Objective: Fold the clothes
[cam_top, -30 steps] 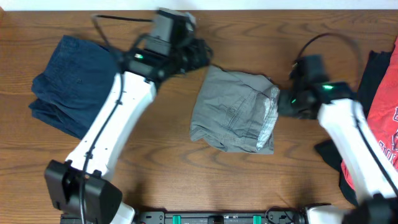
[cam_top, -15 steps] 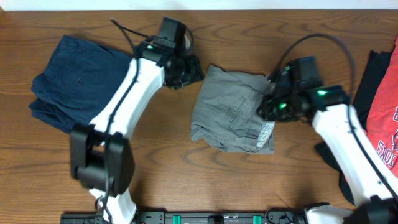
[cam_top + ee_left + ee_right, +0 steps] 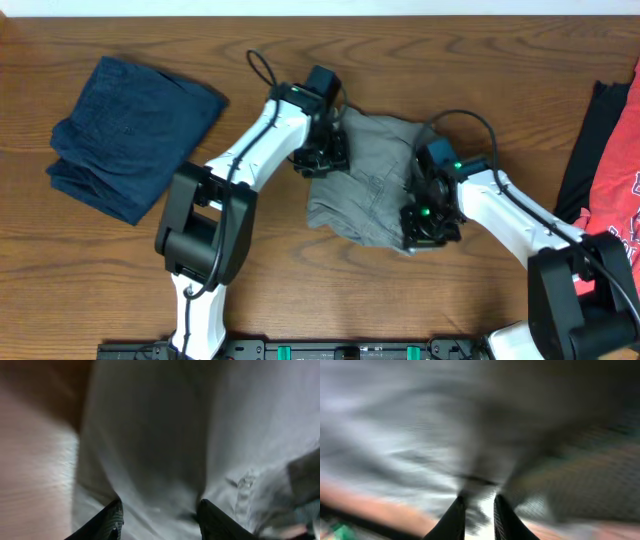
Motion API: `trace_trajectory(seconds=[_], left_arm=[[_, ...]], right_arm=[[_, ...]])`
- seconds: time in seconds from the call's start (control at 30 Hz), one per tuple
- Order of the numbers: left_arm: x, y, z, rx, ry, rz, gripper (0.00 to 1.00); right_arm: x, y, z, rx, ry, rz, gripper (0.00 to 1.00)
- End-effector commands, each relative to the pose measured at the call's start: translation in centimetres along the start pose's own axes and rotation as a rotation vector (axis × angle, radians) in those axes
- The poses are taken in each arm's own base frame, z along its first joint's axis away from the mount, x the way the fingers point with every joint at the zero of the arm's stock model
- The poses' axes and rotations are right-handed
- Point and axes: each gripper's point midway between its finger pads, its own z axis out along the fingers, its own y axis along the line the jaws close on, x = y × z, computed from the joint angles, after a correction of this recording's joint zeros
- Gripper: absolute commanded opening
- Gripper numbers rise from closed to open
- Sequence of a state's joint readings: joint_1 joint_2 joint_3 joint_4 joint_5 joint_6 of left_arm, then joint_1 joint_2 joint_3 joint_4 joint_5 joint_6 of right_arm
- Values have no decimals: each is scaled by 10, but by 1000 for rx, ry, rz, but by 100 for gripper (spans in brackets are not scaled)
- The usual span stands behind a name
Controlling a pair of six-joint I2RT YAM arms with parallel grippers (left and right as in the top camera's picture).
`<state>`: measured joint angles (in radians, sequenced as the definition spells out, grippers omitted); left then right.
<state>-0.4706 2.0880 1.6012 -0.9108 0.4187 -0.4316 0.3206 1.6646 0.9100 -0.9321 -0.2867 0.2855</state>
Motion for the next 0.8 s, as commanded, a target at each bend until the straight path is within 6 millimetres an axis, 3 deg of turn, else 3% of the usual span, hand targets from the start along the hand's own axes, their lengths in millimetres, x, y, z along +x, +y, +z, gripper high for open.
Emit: trace_trajectory(seconds=[0.0,0.1,0.23,0.4,0.5,0.57,0.63,0.77], left_arm=[[14,12,8,-63,44,33,50],[26,28,8,-143,84,28,50],[48,38,5,-188,169,-4,49],[92,25,-1,-153,343,-43,47],[105,19,-7,-148,373,-38,47],[102,17,-15,-154,335,-17,47],[87,19,-29,-175,235,6,47],[27,25,-75,-194,-98,25,48]], right_arm=[[-2,-62,5,270,-37,186,19],[-13,-91,1,346,-91,277,19],[-50,-108,-9,339,-242,308,20],[-106,-118,-39,289,-450,296,23],[-128,-116,-64,273,-523,296,26],[-138,-107,-82,253,-541,264,27],[-143,-92,-103,209,-542,215,28],[-141,-61,-137,88,-536,173,29]])
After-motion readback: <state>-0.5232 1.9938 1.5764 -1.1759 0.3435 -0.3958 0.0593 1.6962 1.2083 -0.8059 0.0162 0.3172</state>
